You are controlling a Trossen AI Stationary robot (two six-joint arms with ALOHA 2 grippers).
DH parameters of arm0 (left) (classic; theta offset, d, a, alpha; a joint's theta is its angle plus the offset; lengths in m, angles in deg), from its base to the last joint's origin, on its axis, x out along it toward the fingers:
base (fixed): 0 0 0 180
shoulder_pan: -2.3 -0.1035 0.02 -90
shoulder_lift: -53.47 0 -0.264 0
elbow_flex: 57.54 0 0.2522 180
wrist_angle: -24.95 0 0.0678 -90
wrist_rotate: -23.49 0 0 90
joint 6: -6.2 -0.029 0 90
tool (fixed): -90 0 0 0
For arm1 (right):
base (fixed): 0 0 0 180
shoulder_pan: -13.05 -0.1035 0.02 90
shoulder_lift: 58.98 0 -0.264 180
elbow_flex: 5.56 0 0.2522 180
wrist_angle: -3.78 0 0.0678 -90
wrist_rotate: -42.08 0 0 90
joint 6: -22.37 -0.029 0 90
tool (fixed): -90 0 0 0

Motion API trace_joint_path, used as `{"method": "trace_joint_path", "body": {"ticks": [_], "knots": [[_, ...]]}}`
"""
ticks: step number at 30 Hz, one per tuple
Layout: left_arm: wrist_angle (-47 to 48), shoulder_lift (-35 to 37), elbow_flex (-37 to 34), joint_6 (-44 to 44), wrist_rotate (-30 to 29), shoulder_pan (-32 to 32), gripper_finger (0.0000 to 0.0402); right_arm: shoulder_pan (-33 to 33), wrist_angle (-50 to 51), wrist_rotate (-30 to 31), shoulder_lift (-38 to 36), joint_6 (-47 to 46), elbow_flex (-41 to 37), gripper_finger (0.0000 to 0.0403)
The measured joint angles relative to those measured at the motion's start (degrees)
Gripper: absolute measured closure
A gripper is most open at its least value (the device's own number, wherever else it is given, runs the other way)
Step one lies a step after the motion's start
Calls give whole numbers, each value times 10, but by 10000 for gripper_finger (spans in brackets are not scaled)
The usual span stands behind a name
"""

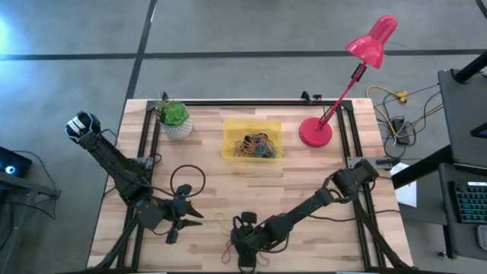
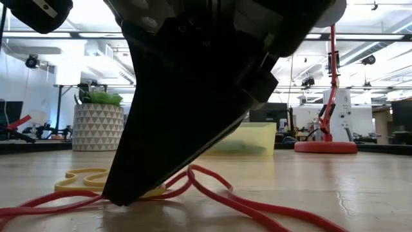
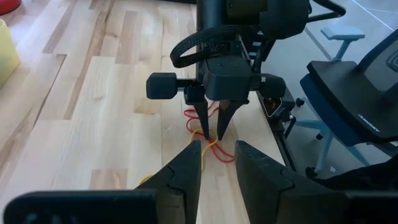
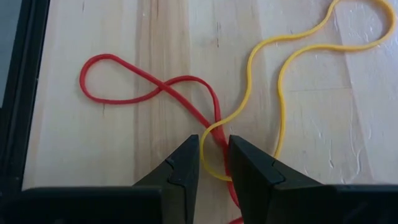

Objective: Pick and place rubber bands into bin
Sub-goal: Put the yellow rubber band into the yellow bin

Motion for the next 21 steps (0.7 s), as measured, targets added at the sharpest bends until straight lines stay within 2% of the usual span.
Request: {"method": "trace_joint_path", "body": {"ticks": [7,17,21], "knots": [[-43,0,-23,9,0,0,320,0,2,0,1,-2,0,333],[-49,0,-27,14,0,0,320,0,7,4,2,-2,0,389],[-50,0,-27,13,0,0,320,0,7,5,2,-4,0,394]]}}
